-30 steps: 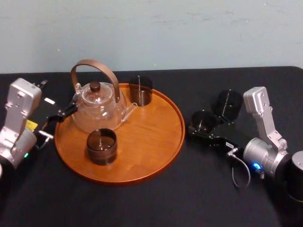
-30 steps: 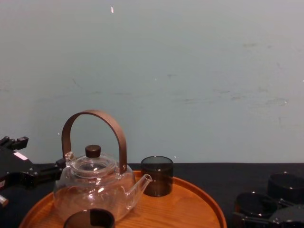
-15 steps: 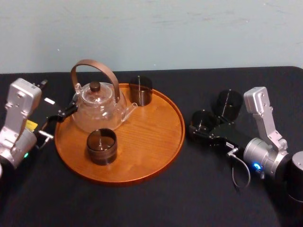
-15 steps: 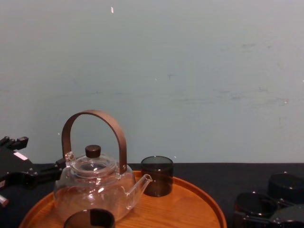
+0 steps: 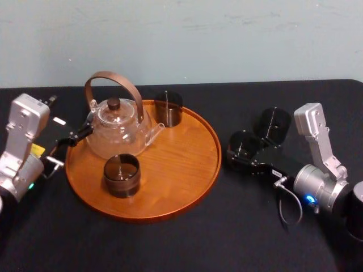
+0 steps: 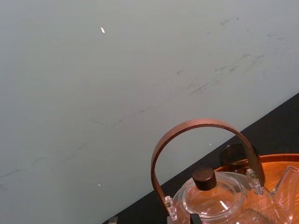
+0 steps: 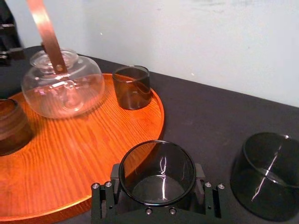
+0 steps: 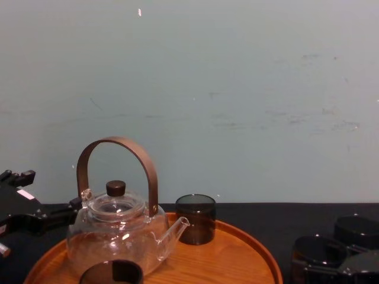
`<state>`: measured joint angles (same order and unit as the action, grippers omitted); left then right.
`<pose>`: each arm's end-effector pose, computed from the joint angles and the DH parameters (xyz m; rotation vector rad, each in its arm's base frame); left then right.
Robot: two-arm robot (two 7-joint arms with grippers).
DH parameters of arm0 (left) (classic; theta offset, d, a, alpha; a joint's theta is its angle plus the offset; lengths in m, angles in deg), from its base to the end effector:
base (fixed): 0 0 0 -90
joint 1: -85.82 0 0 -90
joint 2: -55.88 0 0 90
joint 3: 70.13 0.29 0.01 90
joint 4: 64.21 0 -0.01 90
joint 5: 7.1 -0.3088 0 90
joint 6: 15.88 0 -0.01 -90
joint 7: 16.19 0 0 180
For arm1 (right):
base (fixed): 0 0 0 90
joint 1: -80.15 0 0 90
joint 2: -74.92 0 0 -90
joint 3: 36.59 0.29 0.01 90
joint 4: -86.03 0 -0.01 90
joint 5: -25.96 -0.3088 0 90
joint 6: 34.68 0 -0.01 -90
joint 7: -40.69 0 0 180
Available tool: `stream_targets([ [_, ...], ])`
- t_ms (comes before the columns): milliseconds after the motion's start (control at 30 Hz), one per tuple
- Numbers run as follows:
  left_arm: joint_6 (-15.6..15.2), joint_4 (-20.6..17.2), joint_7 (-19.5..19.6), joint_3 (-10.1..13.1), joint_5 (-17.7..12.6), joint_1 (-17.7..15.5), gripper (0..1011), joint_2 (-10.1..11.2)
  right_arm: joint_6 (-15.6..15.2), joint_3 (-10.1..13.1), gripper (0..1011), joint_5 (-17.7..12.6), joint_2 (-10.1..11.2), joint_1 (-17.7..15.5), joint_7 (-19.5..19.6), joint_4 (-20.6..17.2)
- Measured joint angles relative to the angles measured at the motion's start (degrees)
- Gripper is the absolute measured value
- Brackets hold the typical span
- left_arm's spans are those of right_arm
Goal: Pick up the glass from the table and place it on the tray.
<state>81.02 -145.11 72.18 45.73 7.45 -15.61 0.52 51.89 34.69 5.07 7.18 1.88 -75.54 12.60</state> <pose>0.3581 0.0827 -0.3023 0.3044 -0.2849 1.2482 0.3711 -0.0551 -0.3314 -0.2162 0.1600 -0.9220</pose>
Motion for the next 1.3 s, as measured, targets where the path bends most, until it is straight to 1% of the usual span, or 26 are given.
stream_targets([
  [133, 0.0, 0.0, 0.0, 0.0, 0.0, 0.0, 1001, 0.0, -0.6, -0.1, 916, -0.3, 0.9, -0.6, 0.0, -2.1],
  [333, 0.0, 0.0, 0.0, 0.0, 0.0, 0.0, 1001, 0.0, -1.8, -0.2, 916, -0.7, 2.4, -1.9, 0.4, -6.3],
  [367, 0.0, 0.0, 0.0, 0.0, 0.0, 0.0, 1002, 0.0, -2.4, -0.3, 916, -0.9, 2.7, -2.2, 0.4, -7.3],
  [467, 0.0, 0.0, 0.0, 0.0, 0.0, 0.0, 1001, 0.0, -3.6, -0.7, 916, -1.3, 3.1, -2.4, 0.4, -8.7],
  [567, 0.0, 0.0, 0.0, 0.0, 0.0, 0.0, 1001, 0.0, -5.7, -1.6, 916, -1.8, 3.5, -2.4, 0.2, -10.4],
  [700, 0.0, 0.0, 0.0, 0.0, 0.0, 0.0, 1001, 0.0, -7.6, -2.8, 916, -1.9, 3.8, -2.1, 0.4, -12.0],
  [867, 0.0, 0.0, 0.0, 0.0, 0.0, 0.0, 1001, 0.0, -9.4, -4.2, 916, -1.8, 3.9, -1.6, 1.1, -13.9],
  [967, 0.0, 0.0, 0.0, 0.0, 0.0, 0.0, 1001, 0.0, -9.9, -4.9, 916, -1.7, 3.7, -1.3, 1.4, -14.4],
  [1100, 0.0, 0.0, 0.0, 0.0, 0.0, 0.0, 1001, 0.0, -10.5, -6.3, 915, -1.2, 3.1, -0.6, 1.7, -14.4],
  [1133, 0.0, 0.0, 0.0, 0.0, 0.0, 0.0, 1001, 0.0, -10.7, -6.8, 916, -0.9, 2.7, -0.3, 1.9, -14.3],
  [1300, 0.0, 0.0, 0.0, 0.0, 0.0, 0.0, 1001, 0.0, -11.4, -8.4, 916, 0.0, 1.6, 0.8, 2.2, -13.5],
])
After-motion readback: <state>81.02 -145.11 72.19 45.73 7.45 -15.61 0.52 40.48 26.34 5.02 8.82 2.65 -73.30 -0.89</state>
